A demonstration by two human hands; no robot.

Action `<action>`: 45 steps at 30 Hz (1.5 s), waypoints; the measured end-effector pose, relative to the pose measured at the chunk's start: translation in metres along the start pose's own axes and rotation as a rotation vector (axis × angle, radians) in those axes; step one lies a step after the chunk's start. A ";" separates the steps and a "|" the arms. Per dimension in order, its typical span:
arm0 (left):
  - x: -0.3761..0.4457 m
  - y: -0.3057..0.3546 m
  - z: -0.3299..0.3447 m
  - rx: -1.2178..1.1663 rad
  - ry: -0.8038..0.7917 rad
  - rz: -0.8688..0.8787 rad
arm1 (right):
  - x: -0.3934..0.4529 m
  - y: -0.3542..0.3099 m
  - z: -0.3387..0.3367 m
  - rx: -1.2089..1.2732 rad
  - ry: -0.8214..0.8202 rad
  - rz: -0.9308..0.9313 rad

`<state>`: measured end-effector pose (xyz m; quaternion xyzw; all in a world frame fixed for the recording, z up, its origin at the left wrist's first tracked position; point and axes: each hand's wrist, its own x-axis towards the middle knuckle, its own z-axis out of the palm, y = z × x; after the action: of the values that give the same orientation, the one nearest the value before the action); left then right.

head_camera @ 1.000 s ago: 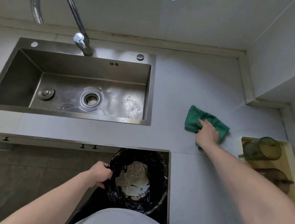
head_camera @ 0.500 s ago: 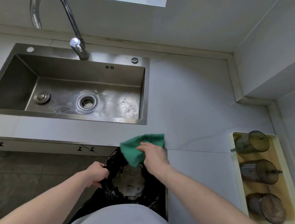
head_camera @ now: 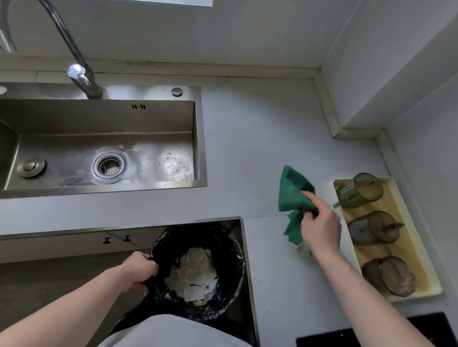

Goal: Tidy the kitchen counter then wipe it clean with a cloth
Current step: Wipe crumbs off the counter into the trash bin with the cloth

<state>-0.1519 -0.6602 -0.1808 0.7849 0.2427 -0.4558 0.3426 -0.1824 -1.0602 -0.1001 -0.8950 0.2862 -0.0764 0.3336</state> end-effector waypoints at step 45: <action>-0.002 0.005 0.008 0.074 -0.033 0.050 | -0.131 0.035 0.079 -0.121 -0.067 0.375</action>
<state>-0.1534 -0.6693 -0.1805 0.7951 0.2002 -0.4686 0.3288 -0.2802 -0.9643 -0.1760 -0.8464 0.4408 0.0344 0.2967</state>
